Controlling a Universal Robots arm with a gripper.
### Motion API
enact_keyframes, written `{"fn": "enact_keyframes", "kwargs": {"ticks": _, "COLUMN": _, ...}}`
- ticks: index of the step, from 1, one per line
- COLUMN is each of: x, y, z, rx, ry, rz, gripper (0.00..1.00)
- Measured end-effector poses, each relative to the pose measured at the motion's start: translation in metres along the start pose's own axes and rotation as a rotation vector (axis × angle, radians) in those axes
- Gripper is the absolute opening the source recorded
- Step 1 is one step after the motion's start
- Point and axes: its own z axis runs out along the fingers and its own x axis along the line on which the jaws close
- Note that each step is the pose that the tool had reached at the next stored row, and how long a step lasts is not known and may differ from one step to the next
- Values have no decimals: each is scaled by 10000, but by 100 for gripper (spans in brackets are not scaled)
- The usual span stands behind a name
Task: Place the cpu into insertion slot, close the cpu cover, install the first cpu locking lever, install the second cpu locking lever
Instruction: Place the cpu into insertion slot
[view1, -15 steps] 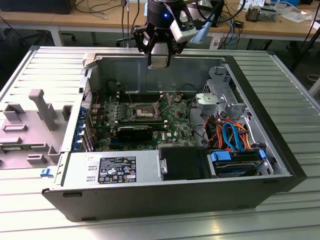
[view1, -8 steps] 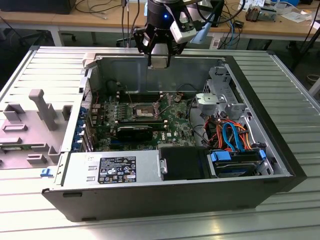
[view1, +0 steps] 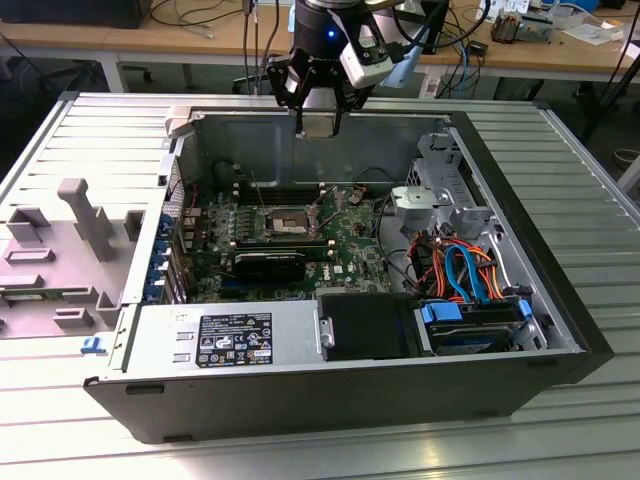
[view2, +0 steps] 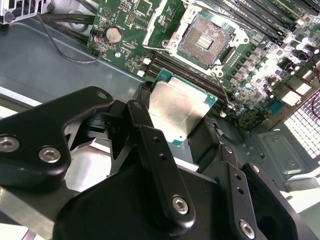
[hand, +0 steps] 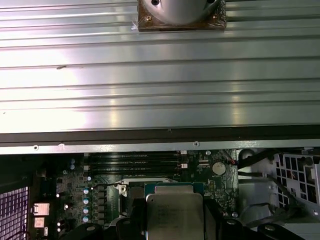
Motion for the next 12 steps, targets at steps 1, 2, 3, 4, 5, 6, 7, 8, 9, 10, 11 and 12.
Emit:
{"fn": "enact_keyframes", "kwargs": {"ticks": 1, "x": 0, "y": 0, "z": 0, "rx": 0, "ry": 0, "rz": 0, "gripper": 55}}
{"fn": "enact_keyframes", "kwargs": {"ticks": 2, "x": 0, "y": 0, "z": 0, "rx": 0, "ry": 0, "rz": 0, "gripper": 55}}
{"fn": "enact_keyframes", "kwargs": {"ticks": 3, "x": 0, "y": 0, "z": 1, "rx": 0, "ry": 0, "rz": 0, "gripper": 55}}
{"fn": "enact_keyframes", "kwargs": {"ticks": 4, "x": 0, "y": 0, "z": 1, "rx": 0, "ry": 0, "rz": 0, "gripper": 55}}
{"fn": "enact_keyframes", "kwargs": {"ticks": 5, "x": 0, "y": 0, "z": 1, "rx": 0, "ry": 0, "rz": 0, "gripper": 55}}
{"fn": "enact_keyframes", "kwargs": {"ticks": 6, "x": 0, "y": 0, "z": 1, "rx": -1, "ry": 0, "rz": 0, "gripper": 55}}
{"fn": "enact_keyframes", "kwargs": {"ticks": 7, "x": 0, "y": 0, "z": 1, "rx": -1, "ry": 0, "rz": 4, "gripper": 55}}
{"fn": "enact_keyframes", "kwargs": {"ticks": 8, "x": 0, "y": 0, "z": 1, "rx": 0, "ry": -3, "rz": 33, "gripper": 55}}
{"fn": "enact_keyframes", "kwargs": {"ticks": 9, "x": -1, "y": 0, "z": 2, "rx": 1, "ry": -5, "rz": 60, "gripper": 55}}
{"fn": "enact_keyframes", "kwargs": {"ticks": 10, "x": -1, "y": 0, "z": 2, "rx": 1, "ry": -9, "rz": 96, "gripper": 55}}
{"fn": "enact_keyframes", "kwargs": {"ticks": 11, "x": -1, "y": 0, "z": 2, "rx": 1, "ry": -11, "rz": 129, "gripper": 55}}
{"fn": "enact_keyframes", "kwargs": {"ticks": 12, "x": 0, "y": 0, "z": 2, "rx": -1, "ry": -15, "rz": 164, "gripper": 55}}
